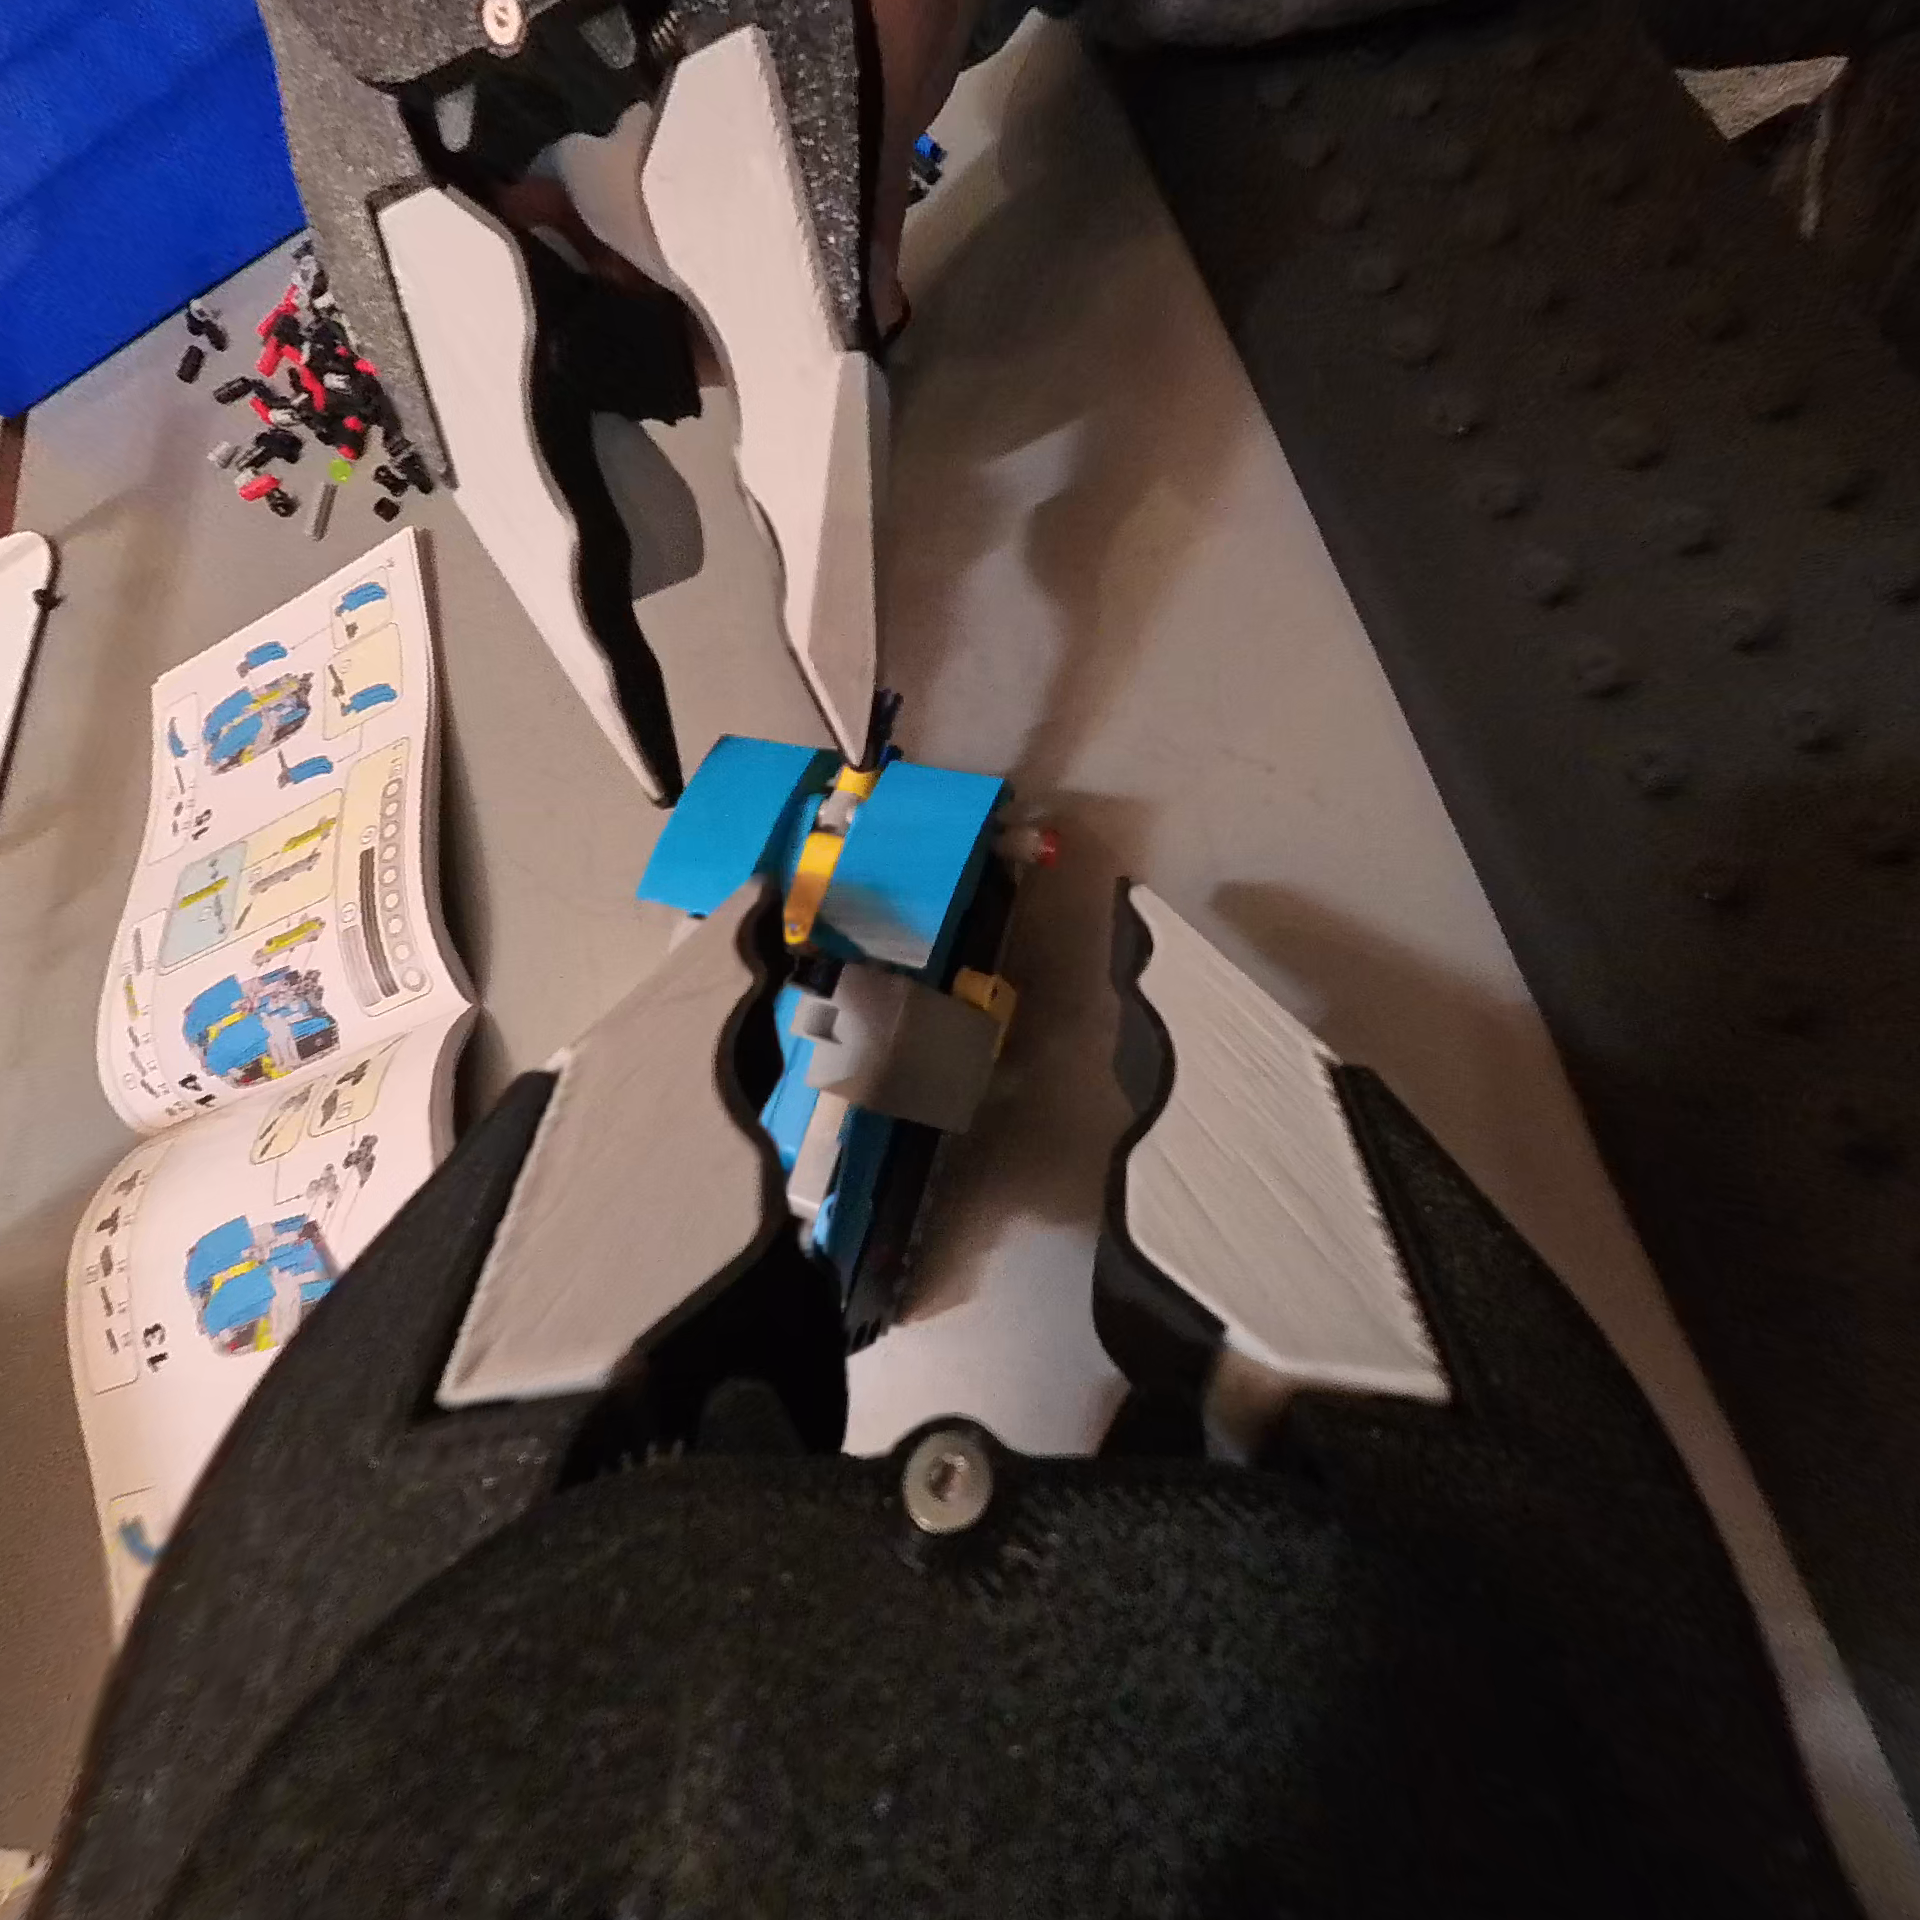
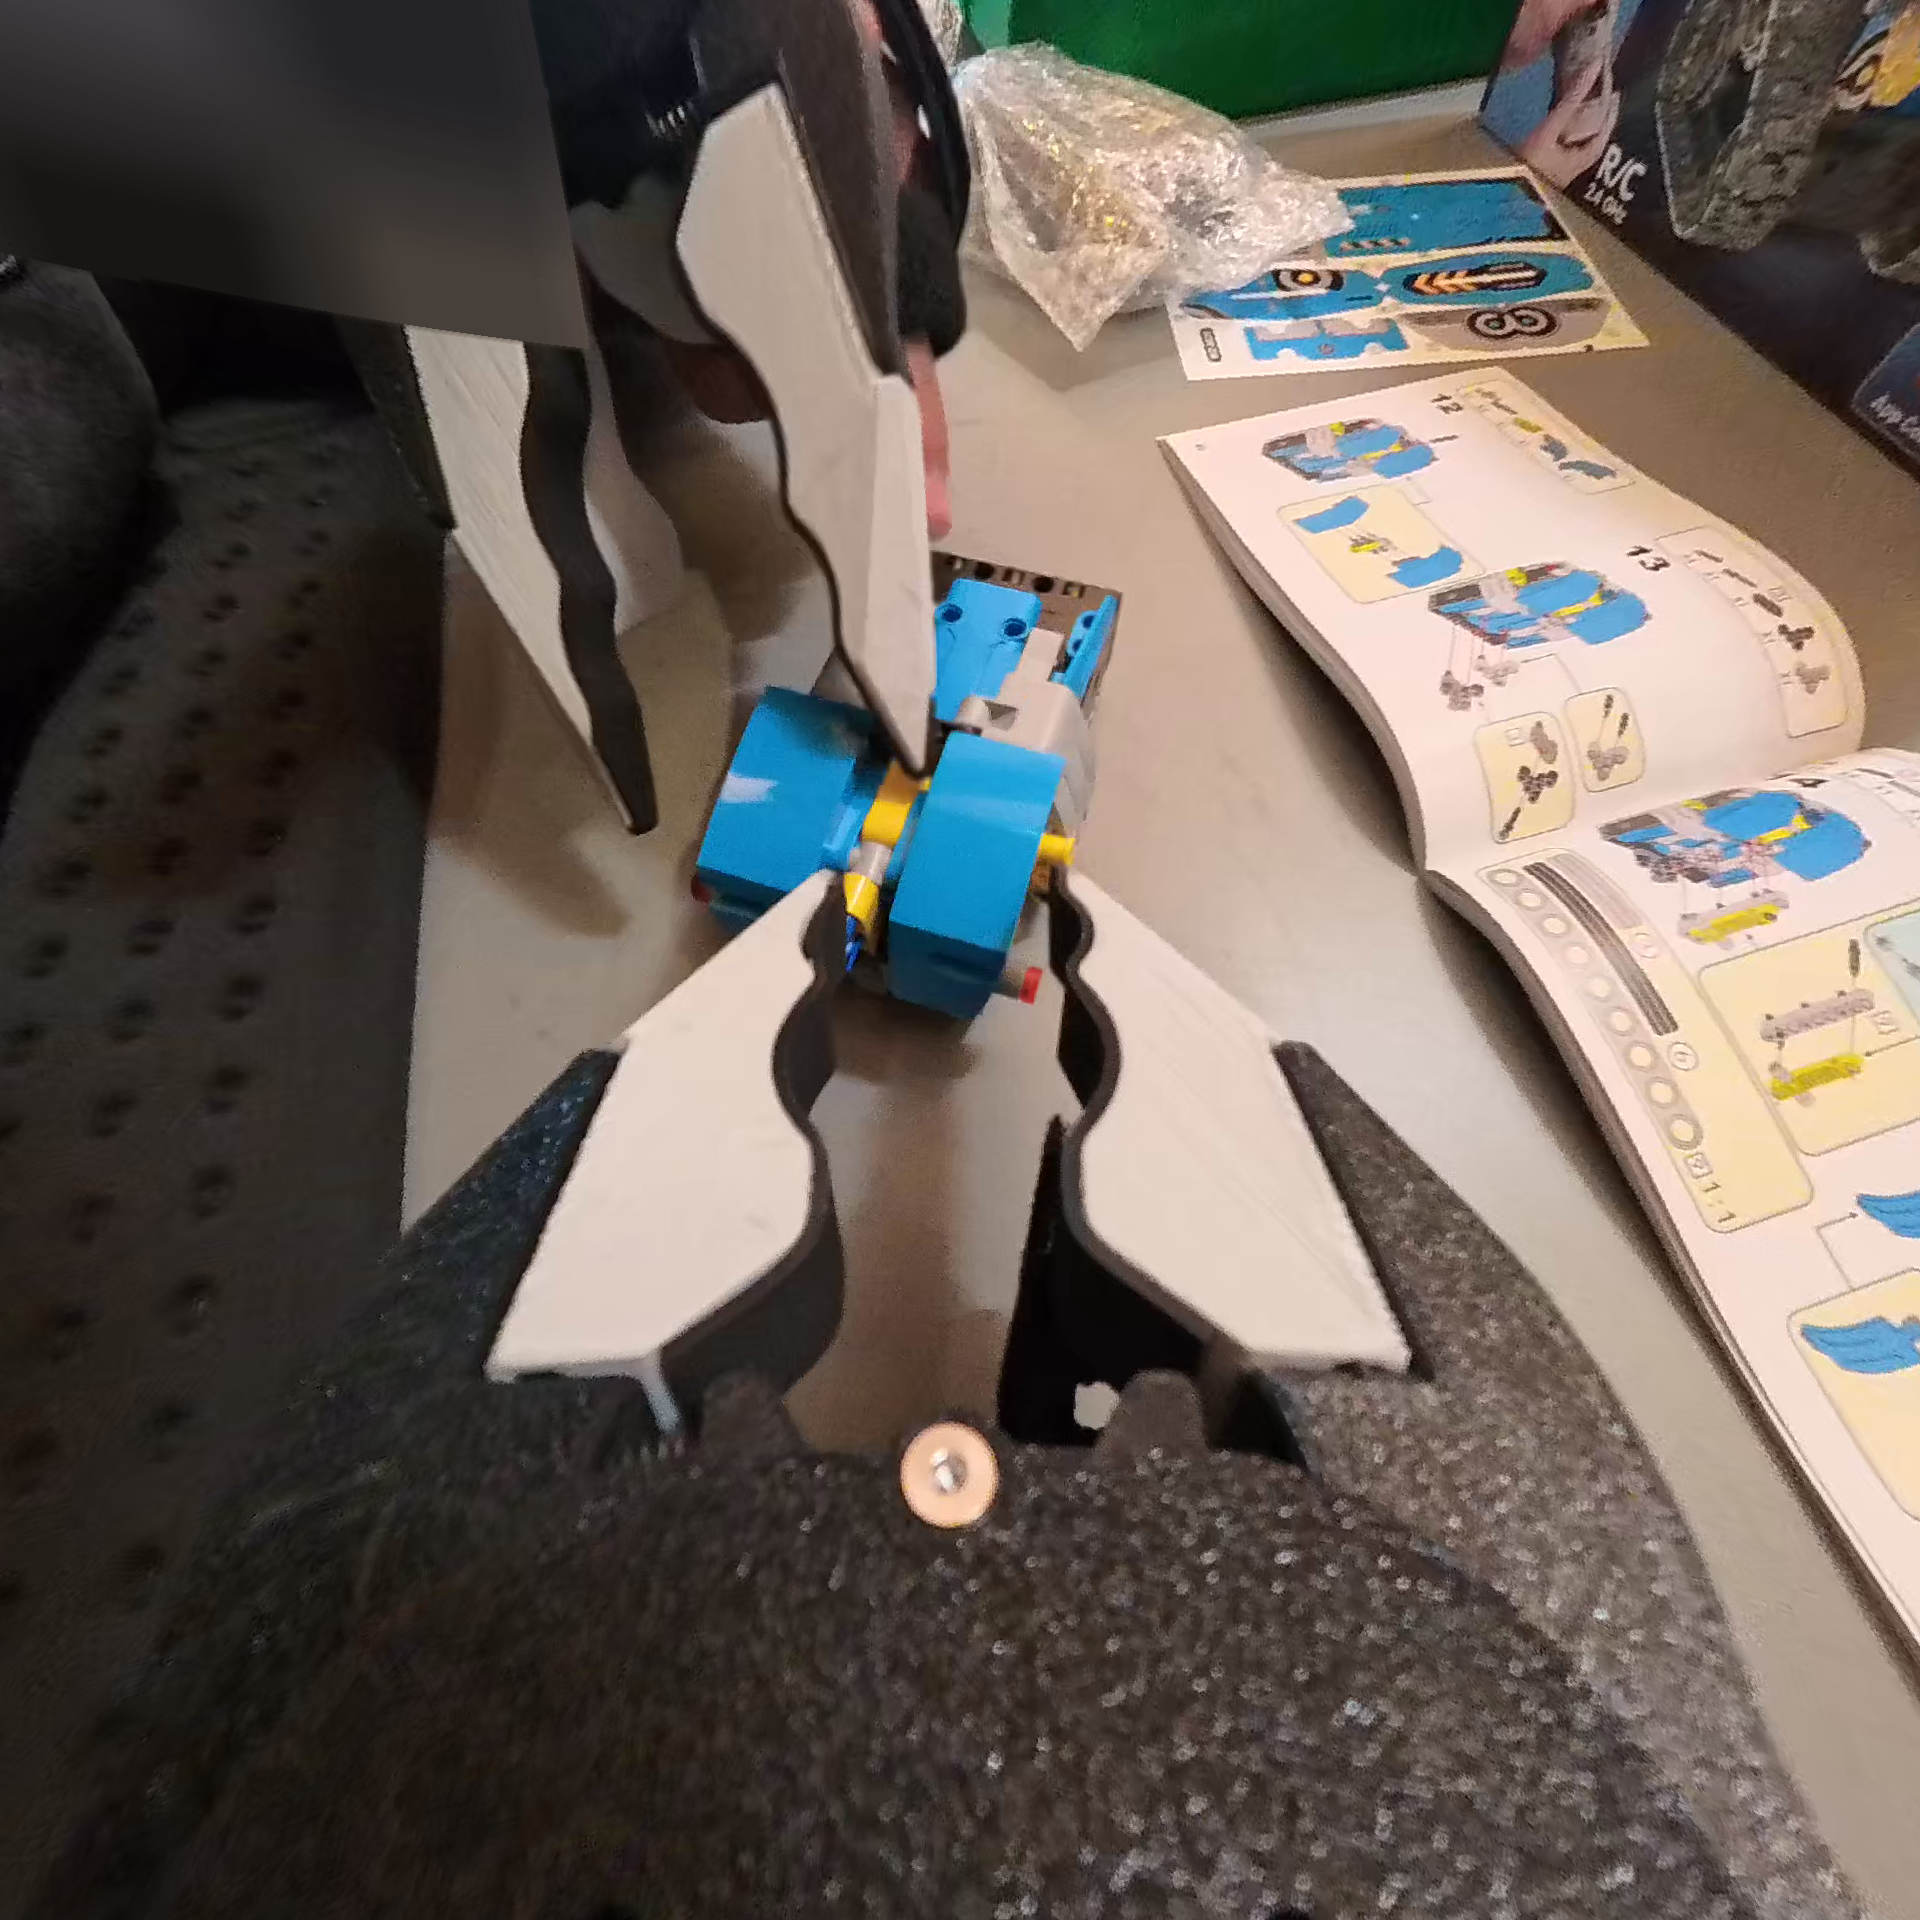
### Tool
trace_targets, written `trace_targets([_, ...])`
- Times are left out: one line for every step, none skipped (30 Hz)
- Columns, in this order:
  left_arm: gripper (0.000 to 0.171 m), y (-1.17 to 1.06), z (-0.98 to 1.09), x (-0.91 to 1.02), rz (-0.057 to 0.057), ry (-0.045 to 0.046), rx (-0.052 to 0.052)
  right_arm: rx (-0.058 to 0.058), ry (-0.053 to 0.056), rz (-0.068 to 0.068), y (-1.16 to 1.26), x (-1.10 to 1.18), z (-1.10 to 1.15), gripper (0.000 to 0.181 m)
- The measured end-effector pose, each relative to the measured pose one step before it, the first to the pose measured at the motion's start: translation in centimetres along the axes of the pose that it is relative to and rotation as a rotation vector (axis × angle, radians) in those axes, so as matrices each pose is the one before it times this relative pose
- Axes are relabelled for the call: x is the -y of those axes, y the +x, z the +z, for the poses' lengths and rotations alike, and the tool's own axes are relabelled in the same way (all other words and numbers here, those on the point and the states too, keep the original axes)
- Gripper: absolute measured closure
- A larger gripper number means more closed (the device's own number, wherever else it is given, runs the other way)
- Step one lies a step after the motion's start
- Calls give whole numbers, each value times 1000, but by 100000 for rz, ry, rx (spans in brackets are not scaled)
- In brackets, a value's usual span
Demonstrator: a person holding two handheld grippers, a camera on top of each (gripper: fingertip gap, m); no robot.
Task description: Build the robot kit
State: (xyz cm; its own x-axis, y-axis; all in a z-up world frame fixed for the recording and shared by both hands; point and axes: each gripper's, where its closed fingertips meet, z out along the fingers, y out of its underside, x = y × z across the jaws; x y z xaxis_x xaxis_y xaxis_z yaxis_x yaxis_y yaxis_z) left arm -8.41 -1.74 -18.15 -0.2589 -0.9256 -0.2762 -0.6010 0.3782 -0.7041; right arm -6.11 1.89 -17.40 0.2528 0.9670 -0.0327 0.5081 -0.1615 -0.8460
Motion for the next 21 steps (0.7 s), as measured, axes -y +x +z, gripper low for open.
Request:
trace_targets([107,-96,-266,-31,-356,439,319,37,151,-271,-24,57,13,143])
trace_targets([107,-170,-333,-56,-906,395,260,314,159,62,-41,37,16,144])
trace_targets([107,-344,-364,-21,-661,785,1129,226,18,411,10,0,12,144])
trace_targets([107,-327,-325,-52,-493,748,964,379,-72,494,-16,-29,16,144])
trace_targets([107,-177,-224,-36,-554,497,149,143,-64,345,8,-23,7,144])
trace_targets([107,68,-100,8,-41,469,-692,-156,-11,154,45,2,-17,143])
trace_targets([108,305,36,130,714,643,-1344,-225,-66,-26,28,-4,-34,142])
trace_targets([108,437,157,228,1063,709,-1574,-152,-51,-233,19,18,-37,142])
trace_targets([108,406,276,231,1340,282,-1347,-396,-112,-336,46,-4,-62,142])
trace_targets([108,248,333,188,1446,-245,-743,-261,-81,-8,68,-16,-54,142])
trace_targets([107,93,340,124,1460,-619,-278,-21,54,350,32,1,-48,142])
trace_targets([106,-2,298,153,1157,-354,-266,219,219,229,-11,32,-60,142])
trace_targets([106,-41,246,168,531,-117,-464,-146,449,-161,-8,100,-113,141])
trace_targets([106,-17,181,142,325,65,-734,-265,673,-500,-41,151,-156,141])
trace_targets([106,42,138,95,453,-104,-901,-514,466,-158,-19,117,-163,141])
trace_targets([106,-35,142,27,434,-425,-207,-707,81,389,11,15,-100,140])
trace_targets([106,10,131,-49,212,-719,-471,-639,-118,493,-2,-52,-6,138])
trace_targets([106,130,114,-91,-1,-576,-913,-550,-288,296,-20,-97,84,136])
trace_targets([107,120,104,-119,-260,-484,-642,-354,-660,-181,-55,-96,146,136])
trace_targets([107,98,120,-166,-215,-627,-438,181,-1035,-831,-148,-117,189,136])
trace_targets([106,68,103,-146,-109,-476,-340,58,-1180,-875,-95,-150,188,136])
